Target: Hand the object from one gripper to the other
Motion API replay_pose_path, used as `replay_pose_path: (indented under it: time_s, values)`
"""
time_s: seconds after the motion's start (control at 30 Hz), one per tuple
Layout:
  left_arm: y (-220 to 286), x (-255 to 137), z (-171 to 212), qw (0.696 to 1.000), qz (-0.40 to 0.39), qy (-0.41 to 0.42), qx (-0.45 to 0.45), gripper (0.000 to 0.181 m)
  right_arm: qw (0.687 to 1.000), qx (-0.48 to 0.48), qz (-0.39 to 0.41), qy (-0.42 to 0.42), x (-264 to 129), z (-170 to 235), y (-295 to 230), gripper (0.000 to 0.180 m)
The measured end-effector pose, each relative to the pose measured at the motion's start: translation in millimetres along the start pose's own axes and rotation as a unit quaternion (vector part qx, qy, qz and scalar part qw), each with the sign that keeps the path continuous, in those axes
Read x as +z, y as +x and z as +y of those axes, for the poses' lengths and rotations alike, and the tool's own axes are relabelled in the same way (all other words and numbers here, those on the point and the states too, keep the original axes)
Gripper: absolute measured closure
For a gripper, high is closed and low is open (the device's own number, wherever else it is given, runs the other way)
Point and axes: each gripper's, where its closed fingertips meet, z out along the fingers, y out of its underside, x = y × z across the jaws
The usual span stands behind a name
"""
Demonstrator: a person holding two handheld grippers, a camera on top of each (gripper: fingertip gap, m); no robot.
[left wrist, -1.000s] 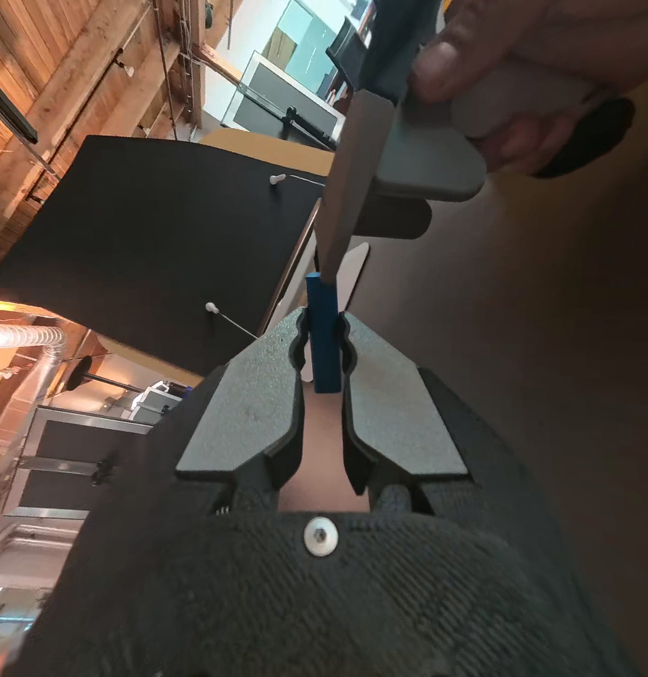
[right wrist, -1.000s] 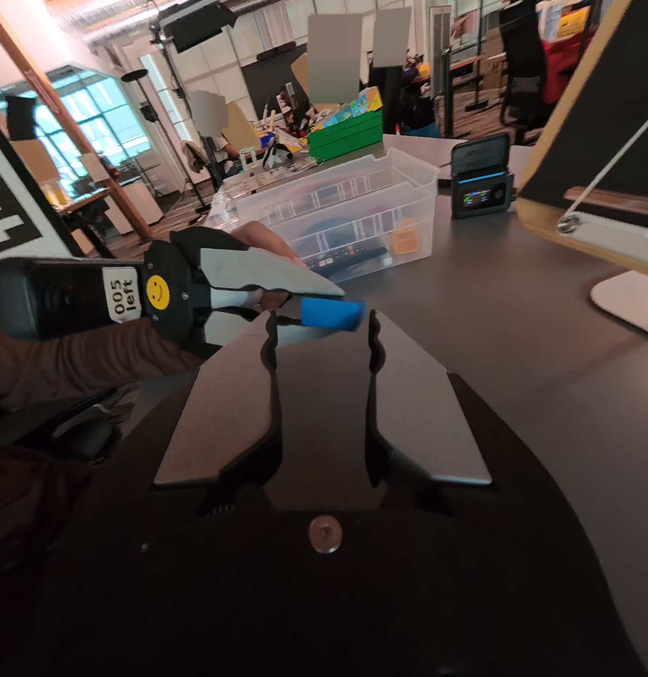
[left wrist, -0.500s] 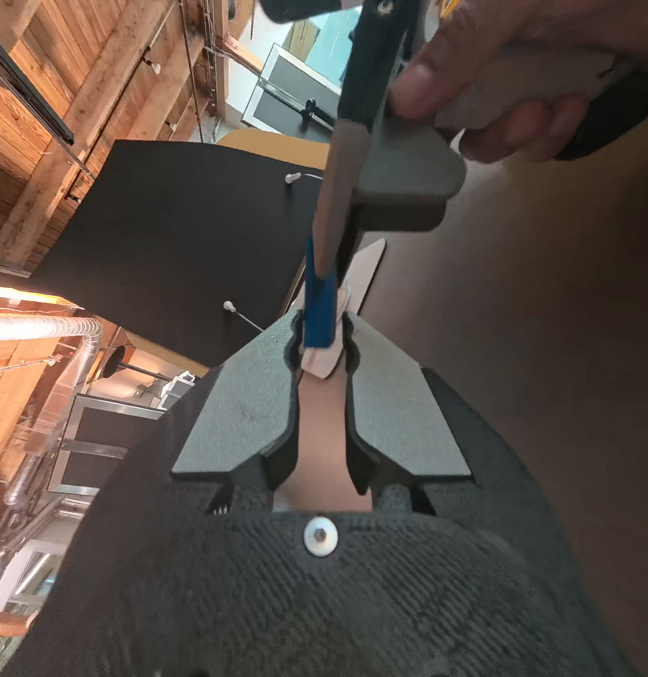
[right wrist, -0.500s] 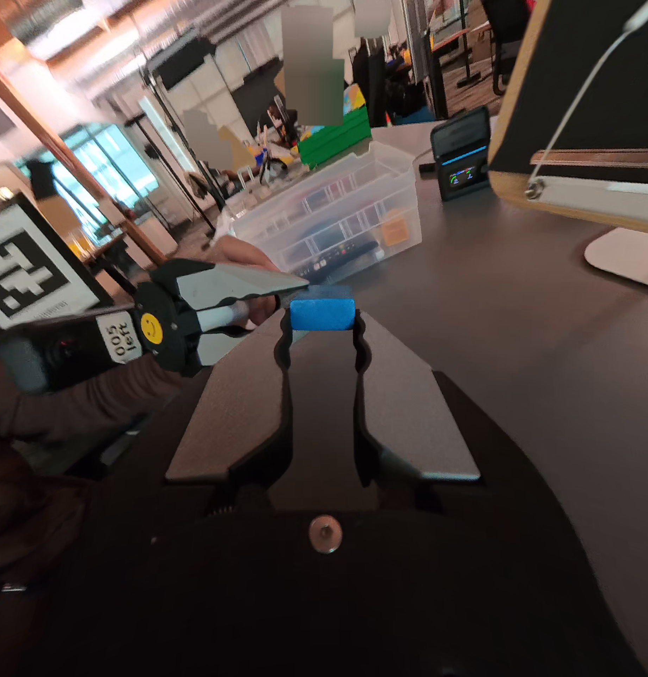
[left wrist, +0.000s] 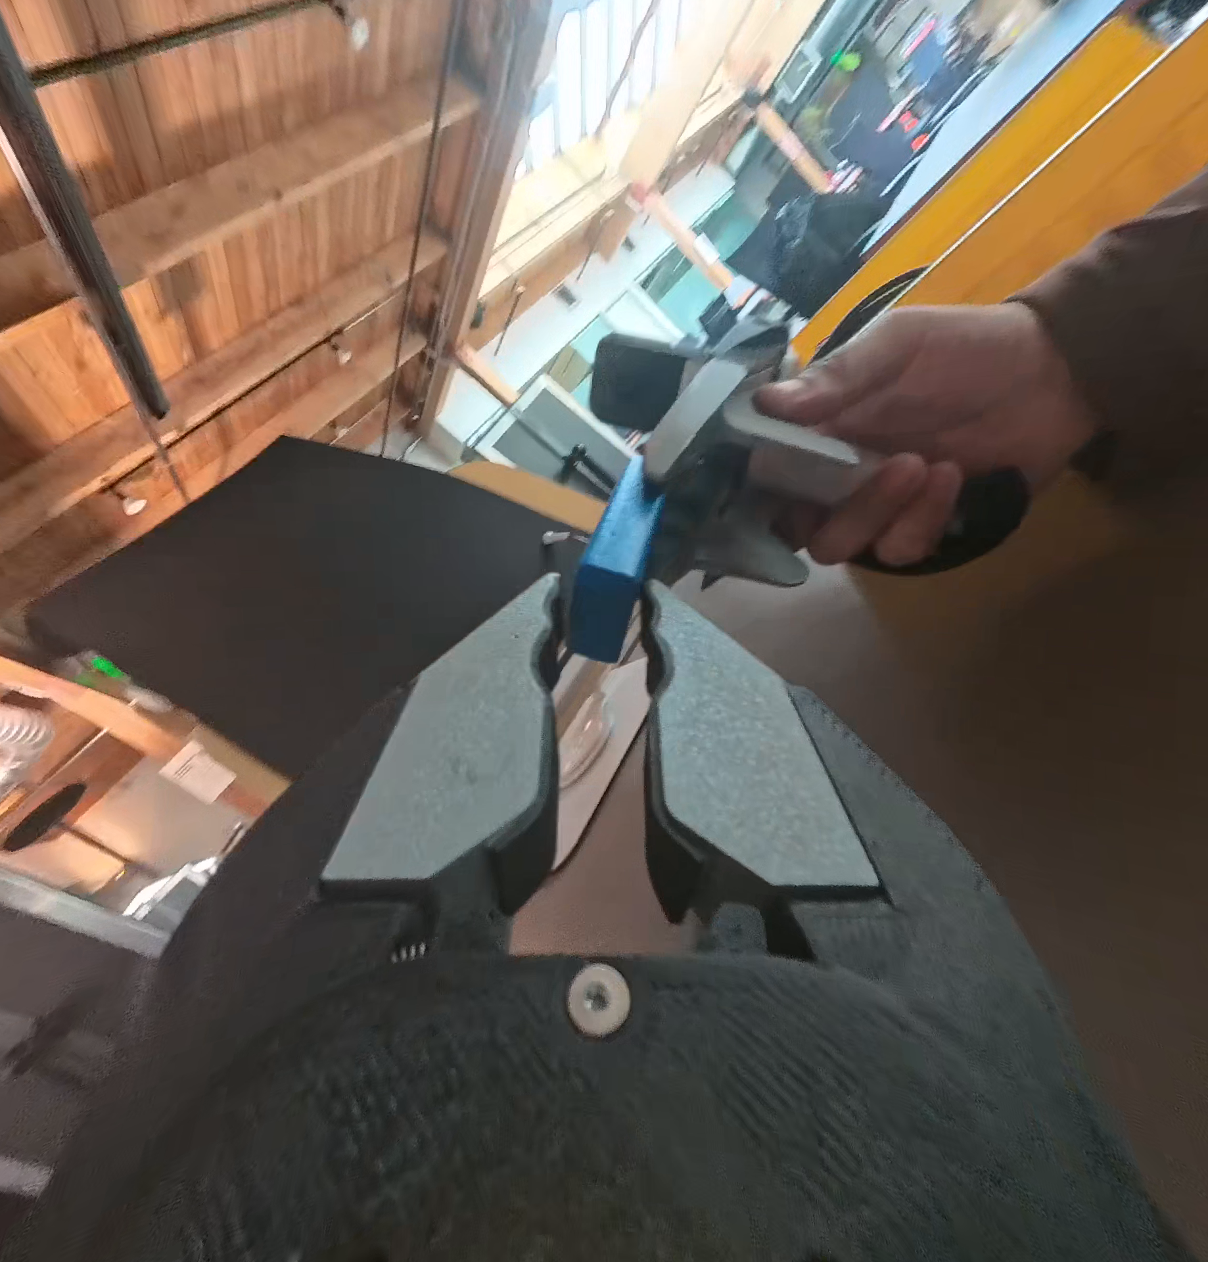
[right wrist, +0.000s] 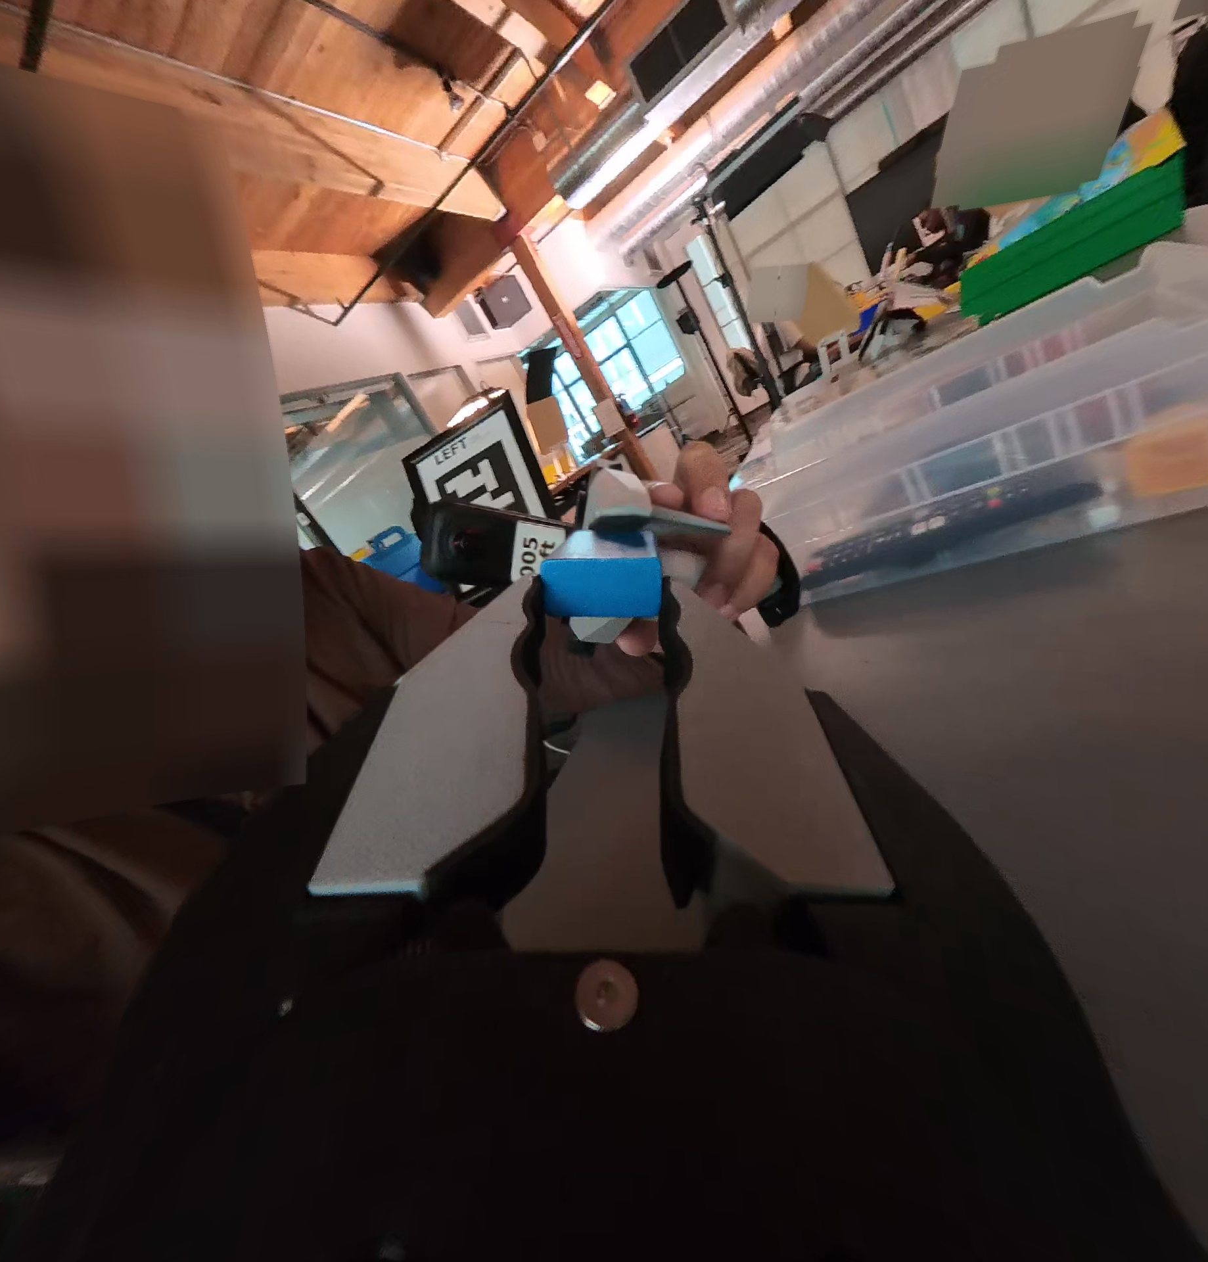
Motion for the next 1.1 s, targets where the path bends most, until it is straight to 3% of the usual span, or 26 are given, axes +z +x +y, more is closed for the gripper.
replay_pose_path:
  time_s: [0.13, 0.23, 0.3, 0.37, 0.43, 0.5, 0.57, 0.63, 0.67, 0.73, 0.87, 0.93, 1.1]
  values:
    - [4.7, -2.1, -2.9, 1.000, 0.021, 0.001, 0.016, 0.166, 1.000, -0.002, 0.002, -0.009, -0.5, 1.7, -0.7, 0.149]
    - [3.6, 1.6, 13.4, 0.998, 0.015, -0.048, 0.031, 0.168, 0.996, -0.001, 0.094, 0.002, -11.1, -4.9, 26.2, 0.148]
    - [1.1, 4.2, 37.7, 0.992, 0.009, -0.118, 0.051, 0.168, 0.974, -0.046, 0.223, -0.020, -27.2, -4.0, 55.5, 0.145]
    - [3.1, 4.1, 46.9, 0.989, 0.019, -0.139, 0.055, 0.168, 0.949, -0.109, 0.293, -0.047, -35.7, -5.1, 64.9, 0.137]
    - [11.0, 3.0, 55.3, 0.985, 0.052, -0.159, 0.036, 0.168, 0.931, -0.154, 0.321, -0.081, -34.4, -2.3, 64.4, 0.128]
    - [17.5, 1.4, 61.0, 0.981, 0.078, -0.171, 0.041, 0.168, 0.928, -0.194, 0.284, -0.143, -21.1, 14.1, 51.2, 0.114]
    - [29.3, -1.9, 60.5, 0.979, 0.123, -0.163, 0.023, 0.168, 0.895, -0.239, 0.308, -0.214, -20.1, 31.6, 57.2, 0.113]
    - [40.5, -5.9, 56.4, 0.974, 0.168, -0.153, -0.022, 0.168, 0.863, -0.287, 0.317, -0.270, -15.0, 48.2, 61.6, 0.121]
    - [45.6, -7.6, 54.1, 0.969, 0.190, -0.148, -0.051, 0.168, 0.847, -0.305, 0.327, -0.288, -13.2, 53.7, 65.1, 0.144]
    - [50.7, -9.9, 56.6, 0.960, 0.214, -0.156, -0.091, 0.168, 0.812, -0.330, 0.355, -0.325, -16.1, 60.7, 75.0, 0.158]
    - [29.0, -6.3, 61.6, 0.967, 0.158, -0.151, -0.130, 0.157, 0.839, -0.236, 0.376, -0.315, -28.0, 60.9, 84.8, 0.167]
    - [20.1, -8.8, 61.0, 0.972, 0.139, -0.146, -0.119, 0.151, 0.877, -0.141, 0.356, -0.290, -32.8, 62.2, 82.9, 0.167]
    - [25.8, -12.2, 70.9, 0.978, 0.116, -0.167, 0.051, 0.141, 0.932, 0.063, 0.269, -0.233, -30.2, 67.7, 65.4, 0.166]
